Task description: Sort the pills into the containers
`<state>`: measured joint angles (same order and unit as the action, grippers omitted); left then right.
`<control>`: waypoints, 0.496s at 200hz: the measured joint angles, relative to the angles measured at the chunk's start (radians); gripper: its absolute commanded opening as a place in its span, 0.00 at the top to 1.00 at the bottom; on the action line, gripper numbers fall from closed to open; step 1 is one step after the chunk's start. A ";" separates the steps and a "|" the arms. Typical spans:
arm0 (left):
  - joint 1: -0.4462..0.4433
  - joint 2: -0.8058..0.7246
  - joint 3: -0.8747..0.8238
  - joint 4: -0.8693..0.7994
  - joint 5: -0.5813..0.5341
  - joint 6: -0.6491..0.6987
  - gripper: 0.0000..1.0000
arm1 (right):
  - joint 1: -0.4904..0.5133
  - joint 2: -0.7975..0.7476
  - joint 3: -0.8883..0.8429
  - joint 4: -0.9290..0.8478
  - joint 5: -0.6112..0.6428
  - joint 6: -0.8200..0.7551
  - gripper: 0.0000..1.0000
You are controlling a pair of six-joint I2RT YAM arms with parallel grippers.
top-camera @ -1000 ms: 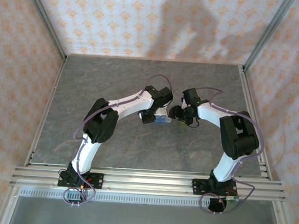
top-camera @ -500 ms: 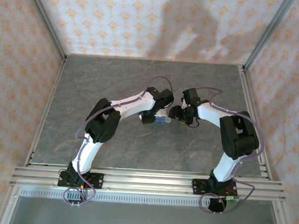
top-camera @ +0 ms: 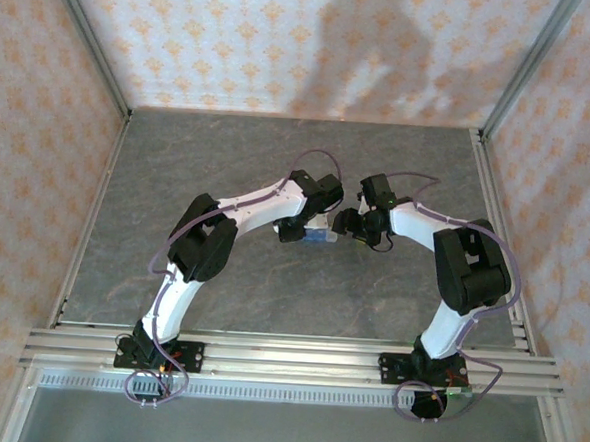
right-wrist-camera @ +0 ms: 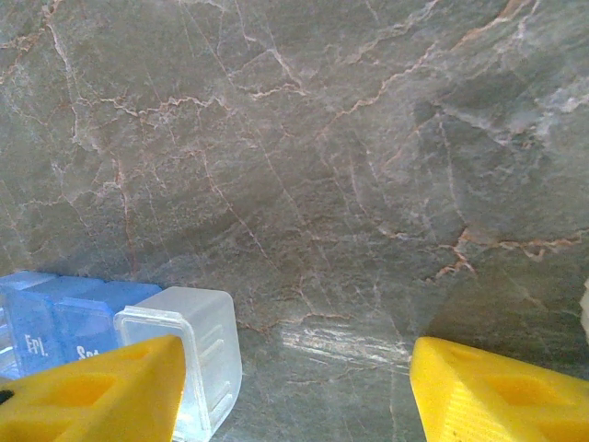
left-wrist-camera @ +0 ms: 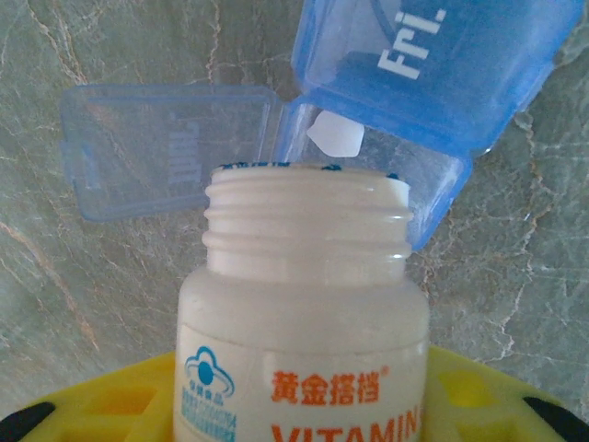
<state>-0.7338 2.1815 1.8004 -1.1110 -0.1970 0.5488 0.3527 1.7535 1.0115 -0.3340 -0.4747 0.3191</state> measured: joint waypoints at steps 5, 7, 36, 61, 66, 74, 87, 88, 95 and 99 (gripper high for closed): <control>0.000 0.000 0.000 0.000 -0.001 0.000 1.00 | 0.000 0.000 0.000 0.000 0.000 0.000 0.34; 0.000 0.000 0.000 0.000 -0.002 0.001 1.00 | 0.000 0.000 0.000 0.000 0.000 0.000 0.34; -0.005 0.000 0.000 0.000 -0.007 0.003 1.00 | 0.000 0.000 0.000 0.000 0.000 0.000 0.34; -0.013 0.000 0.000 0.000 -0.019 0.003 1.00 | 0.000 0.000 0.000 0.000 0.000 -0.003 0.34; -0.013 0.000 0.000 0.000 -0.021 0.003 1.00 | 0.000 0.000 0.000 0.000 0.000 -0.003 0.34; -0.015 0.000 0.000 0.000 -0.022 0.003 1.00 | 0.000 0.000 0.000 0.000 0.000 -0.003 0.34; -0.018 0.000 0.000 0.000 -0.029 0.004 1.00 | 0.000 0.000 0.000 0.000 0.000 -0.003 0.34; -0.018 0.000 0.000 0.000 -0.029 0.004 1.00 | 0.000 0.000 0.000 0.000 0.000 -0.003 0.34; -0.019 0.001 0.000 0.000 -0.032 0.006 1.00 | 0.000 0.000 0.000 0.000 0.000 -0.003 0.34; -0.019 0.001 0.000 0.000 -0.036 0.007 1.00 | 0.000 0.000 0.000 0.000 0.000 -0.003 0.34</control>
<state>-0.7532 2.1822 1.8004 -1.1110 -0.2333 0.5556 0.3527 1.7535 1.0115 -0.3340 -0.4751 0.3161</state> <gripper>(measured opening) 0.444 0.660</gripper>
